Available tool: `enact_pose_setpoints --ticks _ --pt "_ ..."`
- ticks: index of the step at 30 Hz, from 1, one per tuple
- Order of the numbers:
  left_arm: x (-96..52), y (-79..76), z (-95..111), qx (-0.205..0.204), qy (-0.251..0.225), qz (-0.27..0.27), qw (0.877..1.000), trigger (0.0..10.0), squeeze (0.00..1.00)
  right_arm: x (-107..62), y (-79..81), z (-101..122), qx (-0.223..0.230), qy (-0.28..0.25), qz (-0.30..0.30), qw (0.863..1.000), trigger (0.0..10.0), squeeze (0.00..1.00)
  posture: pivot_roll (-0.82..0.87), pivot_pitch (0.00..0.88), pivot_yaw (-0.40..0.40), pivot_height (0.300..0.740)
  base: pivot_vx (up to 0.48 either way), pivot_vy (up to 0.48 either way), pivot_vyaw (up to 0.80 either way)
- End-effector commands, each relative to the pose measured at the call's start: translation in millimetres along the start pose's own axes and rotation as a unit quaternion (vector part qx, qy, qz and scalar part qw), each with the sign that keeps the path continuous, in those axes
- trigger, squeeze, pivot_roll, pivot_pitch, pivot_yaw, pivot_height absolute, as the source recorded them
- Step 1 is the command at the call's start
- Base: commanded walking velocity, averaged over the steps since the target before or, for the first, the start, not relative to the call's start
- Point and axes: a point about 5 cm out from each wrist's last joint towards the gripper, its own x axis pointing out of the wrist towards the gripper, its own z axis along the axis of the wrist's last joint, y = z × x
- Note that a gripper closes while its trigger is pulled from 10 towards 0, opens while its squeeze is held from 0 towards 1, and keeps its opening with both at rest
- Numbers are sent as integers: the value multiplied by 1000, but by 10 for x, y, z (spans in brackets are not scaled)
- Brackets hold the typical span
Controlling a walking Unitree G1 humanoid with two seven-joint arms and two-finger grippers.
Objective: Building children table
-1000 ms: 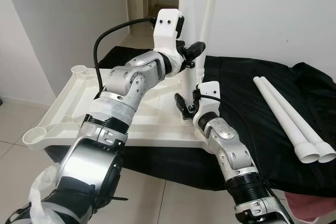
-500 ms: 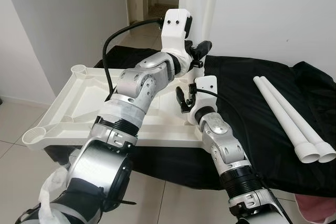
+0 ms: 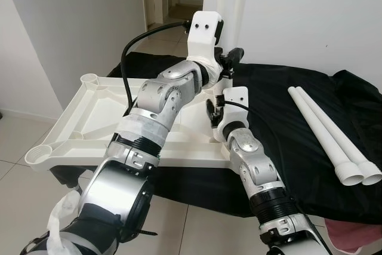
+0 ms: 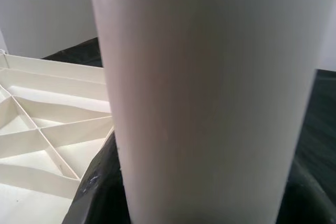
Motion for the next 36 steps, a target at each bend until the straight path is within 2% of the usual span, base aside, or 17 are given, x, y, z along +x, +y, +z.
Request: enact_pose_setpoints --ticks 1,5,9,10,12,13,16,17,27,36 --pt "26 -150 117 12 -25 -38 999 10000 0 9 -5 -67 11 23 -7 1000 0 0 -13 78 14 740 0 0 0" --pt "22 -180 132 32 -36 -48 998 10000 0 18 -34 -68 10 24 -14 1000 0 0 -13 78 15 740 0 0 0" --pt "12 -218 127 28 -41 -67 997 10000 0 21 -47 -66 7 23 -18 1000 0 0 -12 76 15 740 0 0 0" --pt "8 -230 127 12 -43 -75 996 10000 1000 27 -43 -56 9 21 -16 1000 0 0 -10 75 14 740 0 0 0" --pt "6 -237 127 2 -45 -80 996 10000 1000 34 -41 -47 10 20 -16 1000 196 0 -9 72 13 740 0 0 0" --pt "4 -244 129 4 -46 -84 995 10000 1000 41 -46 -35 14 18 -19 1000 10000 0 -9 72 13 740 0 0 0" --pt "-3 -262 141 8 -49 -91 995 10000 1000 50 -64 -17 23 15 -25 999 10000 0 -7 71 13 740 0 0 0" --pt "-19 -284 171 2 -59 -101 993 10000 0 49 -84 1 31 9 -28 999 10000 0 -6 72 14 740 0 0 0" --pt "-61 -285 221 -30 -78 -107 991 10000 0 48 -160 19 41 0 -50 998 10000 0 -5 73 17 740 0 0 0" --pt "-145 -209 203 -40 -89 -85 992 10000 0 -2 -369 -63 41 1 -94 995 10000 0 2 71 19 740 0 0 0"
